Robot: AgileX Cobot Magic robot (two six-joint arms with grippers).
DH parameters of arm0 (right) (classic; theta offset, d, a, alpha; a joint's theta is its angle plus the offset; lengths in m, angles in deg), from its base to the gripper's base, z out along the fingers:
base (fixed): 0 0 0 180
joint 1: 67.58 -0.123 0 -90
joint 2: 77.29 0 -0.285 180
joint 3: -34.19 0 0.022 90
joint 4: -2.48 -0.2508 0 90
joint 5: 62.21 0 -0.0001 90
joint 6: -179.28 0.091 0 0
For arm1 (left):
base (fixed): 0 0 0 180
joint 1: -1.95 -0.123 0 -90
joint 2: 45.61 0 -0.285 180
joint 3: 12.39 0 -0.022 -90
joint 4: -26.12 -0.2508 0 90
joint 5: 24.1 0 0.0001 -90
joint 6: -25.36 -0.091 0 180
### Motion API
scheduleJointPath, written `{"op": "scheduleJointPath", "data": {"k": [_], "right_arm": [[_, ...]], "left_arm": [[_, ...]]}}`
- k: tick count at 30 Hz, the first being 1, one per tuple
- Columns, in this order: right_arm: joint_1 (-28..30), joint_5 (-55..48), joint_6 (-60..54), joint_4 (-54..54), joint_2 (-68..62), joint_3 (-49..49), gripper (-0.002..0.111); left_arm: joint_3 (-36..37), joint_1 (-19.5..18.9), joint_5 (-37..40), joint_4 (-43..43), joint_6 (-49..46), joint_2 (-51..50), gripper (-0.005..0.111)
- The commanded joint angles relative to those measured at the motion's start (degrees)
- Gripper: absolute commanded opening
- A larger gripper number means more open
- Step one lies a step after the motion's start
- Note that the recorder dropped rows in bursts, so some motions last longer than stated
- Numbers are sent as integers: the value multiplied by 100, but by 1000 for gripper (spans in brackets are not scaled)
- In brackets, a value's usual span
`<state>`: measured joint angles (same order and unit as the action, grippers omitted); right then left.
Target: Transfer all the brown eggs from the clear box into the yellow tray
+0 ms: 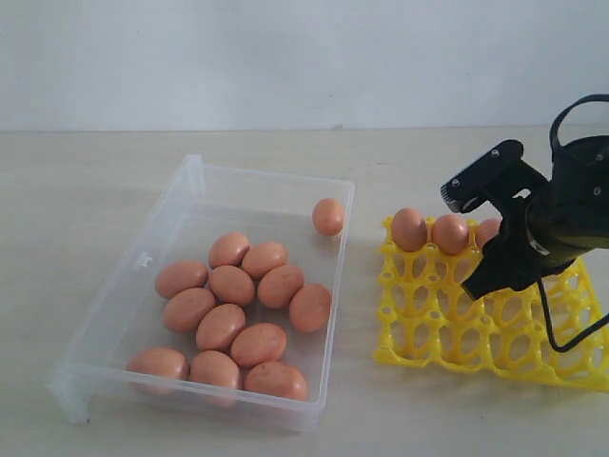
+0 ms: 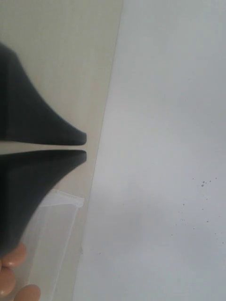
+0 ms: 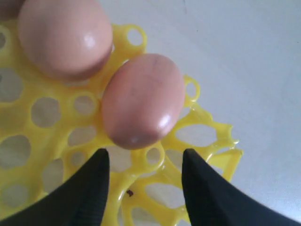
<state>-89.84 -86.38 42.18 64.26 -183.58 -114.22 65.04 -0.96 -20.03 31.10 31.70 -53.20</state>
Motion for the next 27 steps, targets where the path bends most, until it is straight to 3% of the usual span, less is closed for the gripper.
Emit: {"op": "scheduleJointPath", "data": {"k": [1, 8, 27], "right_arm": [[-8, -5, 509, 557, -67, 25, 43], [-8, -320, 1834, 1789, -95, 25, 43], [-8, -763, 2411, 2104, 269, -33, 43]], "left_arm": [[-21, 22, -11, 3, 7, -20, 4], [-21, 22, -11, 3, 7, -20, 4], [-21, 22, -11, 3, 7, -20, 4]]}}
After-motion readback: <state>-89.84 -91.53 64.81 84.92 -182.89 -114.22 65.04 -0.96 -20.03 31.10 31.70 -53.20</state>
